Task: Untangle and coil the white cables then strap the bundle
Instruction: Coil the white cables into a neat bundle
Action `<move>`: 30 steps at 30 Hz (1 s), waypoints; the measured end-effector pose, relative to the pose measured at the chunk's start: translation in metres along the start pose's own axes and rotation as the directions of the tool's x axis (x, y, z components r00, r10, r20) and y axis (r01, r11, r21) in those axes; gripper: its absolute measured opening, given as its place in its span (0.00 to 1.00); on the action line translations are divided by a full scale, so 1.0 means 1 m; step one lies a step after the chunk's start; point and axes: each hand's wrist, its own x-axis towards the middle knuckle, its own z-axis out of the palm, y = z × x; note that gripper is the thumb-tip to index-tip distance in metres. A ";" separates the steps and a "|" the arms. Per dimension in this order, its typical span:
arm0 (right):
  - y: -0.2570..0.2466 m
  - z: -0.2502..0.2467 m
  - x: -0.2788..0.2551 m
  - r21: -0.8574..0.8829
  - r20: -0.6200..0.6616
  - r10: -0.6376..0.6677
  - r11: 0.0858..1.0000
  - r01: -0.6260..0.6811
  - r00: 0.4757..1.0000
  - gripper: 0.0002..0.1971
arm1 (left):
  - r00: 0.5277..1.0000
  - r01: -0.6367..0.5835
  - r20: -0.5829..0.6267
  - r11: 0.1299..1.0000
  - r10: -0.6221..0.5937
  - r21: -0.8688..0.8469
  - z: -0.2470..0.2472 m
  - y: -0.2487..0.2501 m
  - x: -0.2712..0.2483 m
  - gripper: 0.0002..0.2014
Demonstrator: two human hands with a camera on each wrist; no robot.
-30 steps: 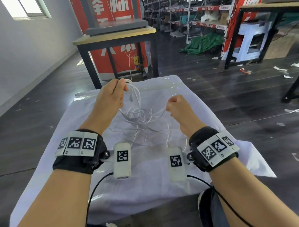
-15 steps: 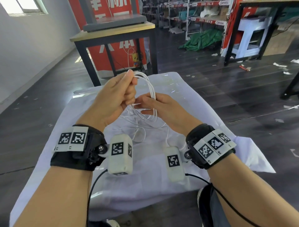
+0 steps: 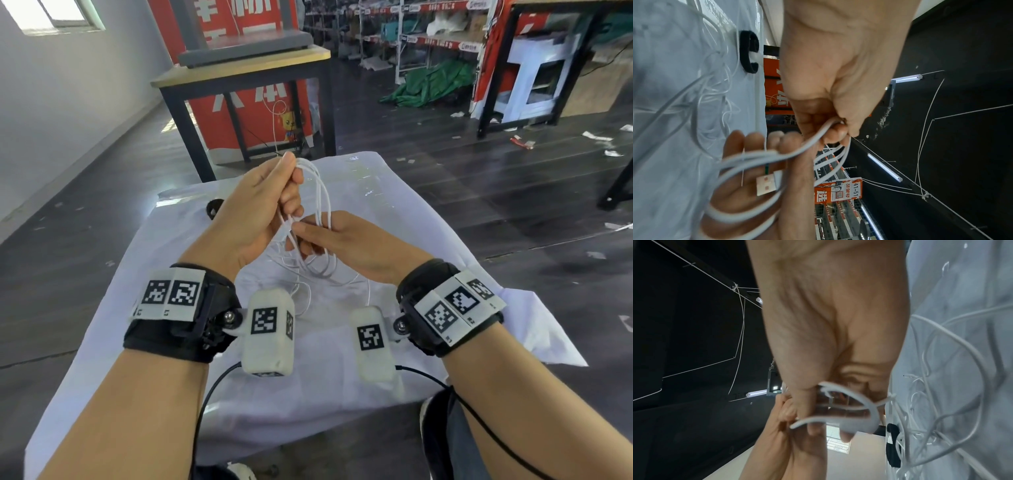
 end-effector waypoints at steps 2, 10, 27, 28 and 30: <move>0.003 0.002 0.002 0.092 -0.030 0.012 0.996 -0.009 0.999 0.16 | 1.000 -0.005 -0.018 1.000 0.005 -0.006 -0.002 -0.002 0.000 0.17; 0.006 -0.011 0.015 0.797 -0.345 0.186 0.577 0.182 0.920 0.16 | 0.995 0.072 0.032 0.879 -0.099 0.472 -0.019 -0.022 0.002 0.11; 0.008 -0.030 0.012 0.665 -0.733 0.374 0.570 0.483 0.568 0.18 | 0.918 0.182 -0.379 0.975 -0.121 0.130 -0.036 -0.026 0.010 0.11; 0.009 -0.031 0.012 0.645 -0.750 0.381 0.603 0.470 0.541 0.18 | 0.889 0.170 -0.428 0.985 -0.161 -0.016 -0.039 -0.026 0.009 0.11; 0.012 -0.034 0.012 0.623 -0.772 0.400 0.631 0.463 0.494 0.18 | 0.848 0.121 -0.486 0.969 -0.213 -0.214 -0.045 -0.025 0.008 0.12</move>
